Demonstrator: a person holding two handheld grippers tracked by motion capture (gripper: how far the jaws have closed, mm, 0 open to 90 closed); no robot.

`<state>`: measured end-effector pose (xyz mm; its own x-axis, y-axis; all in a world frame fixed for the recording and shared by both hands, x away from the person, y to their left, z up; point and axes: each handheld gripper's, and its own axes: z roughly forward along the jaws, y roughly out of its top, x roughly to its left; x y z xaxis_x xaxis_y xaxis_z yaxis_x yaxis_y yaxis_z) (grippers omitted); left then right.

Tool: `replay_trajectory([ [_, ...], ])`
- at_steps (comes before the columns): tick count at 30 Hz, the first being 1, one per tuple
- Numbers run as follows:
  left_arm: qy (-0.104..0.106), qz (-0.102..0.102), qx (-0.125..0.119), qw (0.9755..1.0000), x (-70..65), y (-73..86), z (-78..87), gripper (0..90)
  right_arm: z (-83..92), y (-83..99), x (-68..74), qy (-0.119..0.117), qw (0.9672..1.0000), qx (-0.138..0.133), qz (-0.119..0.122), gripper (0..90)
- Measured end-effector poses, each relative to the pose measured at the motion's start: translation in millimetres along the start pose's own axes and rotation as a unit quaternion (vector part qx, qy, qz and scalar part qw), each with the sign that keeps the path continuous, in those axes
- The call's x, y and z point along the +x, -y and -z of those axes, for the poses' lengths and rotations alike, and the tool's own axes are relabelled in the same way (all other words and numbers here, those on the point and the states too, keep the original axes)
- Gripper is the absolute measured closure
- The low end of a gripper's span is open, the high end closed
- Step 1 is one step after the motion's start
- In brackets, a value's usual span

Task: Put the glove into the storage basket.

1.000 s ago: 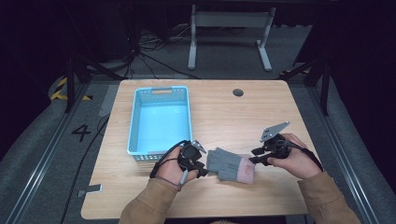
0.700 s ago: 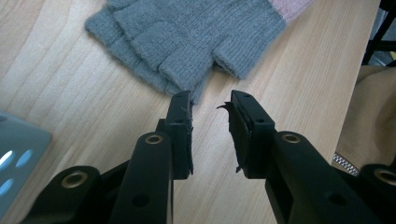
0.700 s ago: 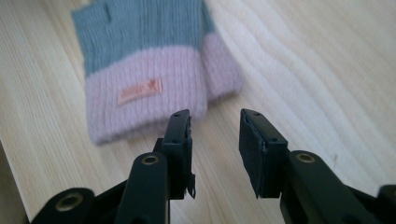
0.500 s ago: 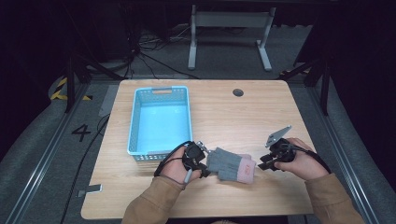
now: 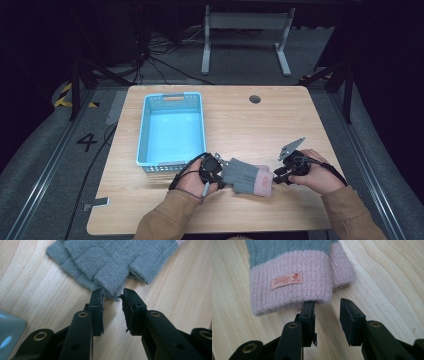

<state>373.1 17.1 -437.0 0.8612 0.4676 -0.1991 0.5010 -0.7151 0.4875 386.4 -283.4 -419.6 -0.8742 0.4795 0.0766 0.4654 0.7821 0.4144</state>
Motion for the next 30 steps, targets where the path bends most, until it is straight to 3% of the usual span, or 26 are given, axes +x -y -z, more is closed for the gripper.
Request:
replay_trajectory([
  [5,0.001,-0.001,-0.003,1.0000,-0.7,-1.4,-3.3,80.4,-2.2,-1.0,0.5,-0.001,1.0000,0.001,0.001,67.1],
  [9,-0.014,-0.006,-0.002,0.9999,-1.7,-2.5,-2.9,86.7,-3.1,-3.3,3.0,-0.005,1.0000,0.000,0.008,69.5],
  [11,-0.020,-0.010,0.002,0.9997,-2.6,-3.3,-1.8,88.4,-3.9,-4.3,4.0,-0.012,0.9999,0.000,0.012,75.9],
  [18,-0.020,-0.011,-0.002,0.9997,-4.8,-3.7,0.9,88.8,-1.1,-6.5,5.3,-0.006,0.9999,-0.002,0.009,86.4],
  [30,-0.012,-0.011,-0.020,0.9997,-12.2,-1.4,16.3,88.9,14.8,-14.9,3.2,0.020,0.9985,-0.050,-0.002,87.5],
])
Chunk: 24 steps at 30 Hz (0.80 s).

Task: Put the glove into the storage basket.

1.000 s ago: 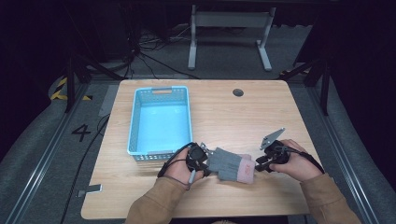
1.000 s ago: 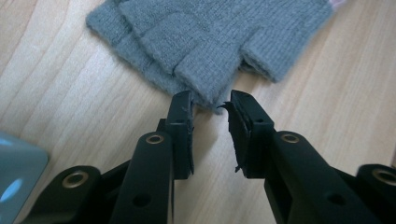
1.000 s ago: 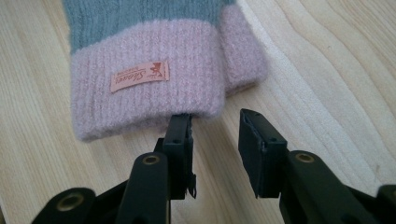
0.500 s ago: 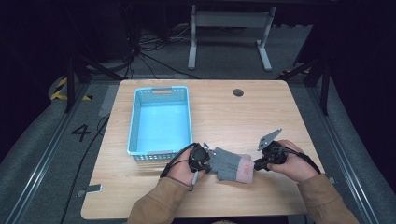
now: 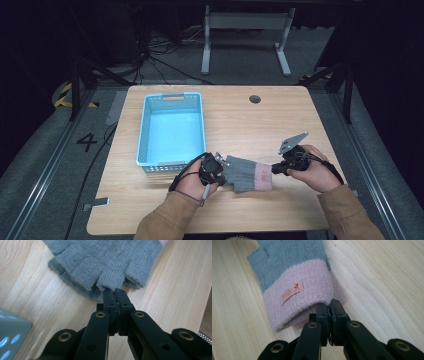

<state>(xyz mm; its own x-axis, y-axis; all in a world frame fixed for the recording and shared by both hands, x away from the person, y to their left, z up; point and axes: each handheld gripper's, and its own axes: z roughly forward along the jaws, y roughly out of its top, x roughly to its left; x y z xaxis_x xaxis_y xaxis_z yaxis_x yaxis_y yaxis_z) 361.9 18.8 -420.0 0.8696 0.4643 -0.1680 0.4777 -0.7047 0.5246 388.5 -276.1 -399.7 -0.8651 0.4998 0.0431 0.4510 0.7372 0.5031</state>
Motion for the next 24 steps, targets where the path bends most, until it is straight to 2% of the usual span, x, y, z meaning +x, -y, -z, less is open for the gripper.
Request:
replay_trajectory([
  [5,0.001,-0.001,0.003,1.0000,-3.1,1.2,-0.4,88.8,-3.8,-3.1,-4.8,0.003,1.0000,-0.007,0.000,87.6],
  [9,0.003,-0.003,0.007,1.0000,-4.7,1.1,-2.9,88.8,-10.3,-4.8,-8.3,0.002,0.9999,-0.002,-0.013,87.6],
  [17,0.013,0.006,0.025,0.9996,-1.3,3.6,-15.2,88.2,-18.7,-2.0,-11.6,0.000,0.9997,0.010,-0.023,87.4],
  [19,0.012,0.008,0.027,0.9995,-0.7,4.4,-16.2,85.0,-20.1,-1.0,-12.5,-0.002,0.9996,0.014,-0.023,86.2],
  [21,0.022,0.022,0.029,0.9991,0.0,4.6,-15.4,79.9,-20.2,-0.1,-13.0,-0.005,0.9995,0.014,-0.027,80.7],
  [23,0.029,0.031,0.031,0.9986,0.2,4.8,-14.2,71.1,-17.3,1.7,-14.2,0.009,0.9997,0.008,-0.023,75.2],
  [24,0.030,0.032,0.032,0.9985,0.5,4.8,-13.4,71.1,-17.3,1.7,-14.2,0.009,0.9997,0.008,-0.023,75.2],
])
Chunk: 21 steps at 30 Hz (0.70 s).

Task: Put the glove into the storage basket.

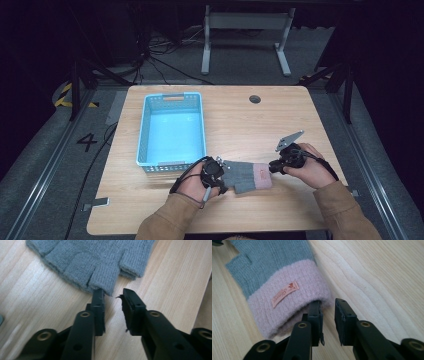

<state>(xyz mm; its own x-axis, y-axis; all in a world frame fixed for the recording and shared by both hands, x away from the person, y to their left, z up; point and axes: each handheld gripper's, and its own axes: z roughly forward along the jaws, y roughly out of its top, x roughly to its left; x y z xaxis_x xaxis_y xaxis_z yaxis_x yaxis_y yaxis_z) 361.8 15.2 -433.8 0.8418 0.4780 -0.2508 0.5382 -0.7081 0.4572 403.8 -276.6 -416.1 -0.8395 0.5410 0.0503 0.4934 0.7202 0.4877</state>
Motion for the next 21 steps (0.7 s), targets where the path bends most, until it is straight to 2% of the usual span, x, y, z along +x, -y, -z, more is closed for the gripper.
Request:
replay_trajectory([
  [1,0.000,0.002,0.003,1.0000,-0.2,0.0,1.1,70.2,1.4,0.8,-1.3,0.001,1.0000,0.001,0.003,74.6],
  [7,-0.001,0.005,-0.013,0.9999,-1.5,-0.9,8.0,64.8,12.6,4.9,-6.0,0.015,0.9999,-0.007,-0.004,73.1],
  [14,-0.006,-0.003,-0.025,0.9997,-2.4,-4.0,15.5,60.7,19.0,8.3,-7.7,0.021,0.9996,-0.016,-0.010,70.5],
  [21,-0.010,-0.007,-0.047,0.9988,-5.0,-8.0,20.8,57.0,26.3,13.7,-12.3,0.029,0.9987,-0.031,-0.030,67.5],
])
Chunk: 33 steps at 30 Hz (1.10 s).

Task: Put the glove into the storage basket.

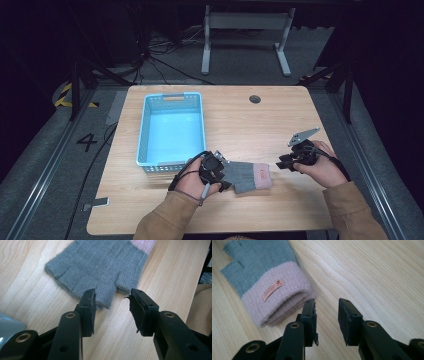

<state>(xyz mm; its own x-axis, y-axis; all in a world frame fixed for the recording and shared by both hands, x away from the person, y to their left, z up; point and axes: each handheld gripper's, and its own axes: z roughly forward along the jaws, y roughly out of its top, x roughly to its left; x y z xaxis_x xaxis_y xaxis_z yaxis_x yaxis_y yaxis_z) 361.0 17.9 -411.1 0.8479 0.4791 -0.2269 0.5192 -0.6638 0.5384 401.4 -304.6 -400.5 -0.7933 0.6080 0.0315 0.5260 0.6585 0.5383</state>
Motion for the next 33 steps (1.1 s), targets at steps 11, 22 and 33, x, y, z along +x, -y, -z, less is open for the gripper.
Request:
replay_trajectory([
  [11,-0.005,-0.006,-0.021,0.9998,-0.7,-5.4,4.8,53.8,6.4,7.6,-6.3,0.015,0.9993,-0.020,-0.029,62.6],
  [22,-0.015,-0.015,-0.041,0.9989,3.7,-14.1,-0.6,45.5,5.2,26.4,-21.3,0.049,0.9958,-0.033,-0.070,55.9],
  [33,-0.022,-0.005,-0.069,0.9974,9.2,-28.4,-11.6,35.4,5.4,44.8,-23.0,0.055,0.9940,-0.032,-0.089,55.5],
])
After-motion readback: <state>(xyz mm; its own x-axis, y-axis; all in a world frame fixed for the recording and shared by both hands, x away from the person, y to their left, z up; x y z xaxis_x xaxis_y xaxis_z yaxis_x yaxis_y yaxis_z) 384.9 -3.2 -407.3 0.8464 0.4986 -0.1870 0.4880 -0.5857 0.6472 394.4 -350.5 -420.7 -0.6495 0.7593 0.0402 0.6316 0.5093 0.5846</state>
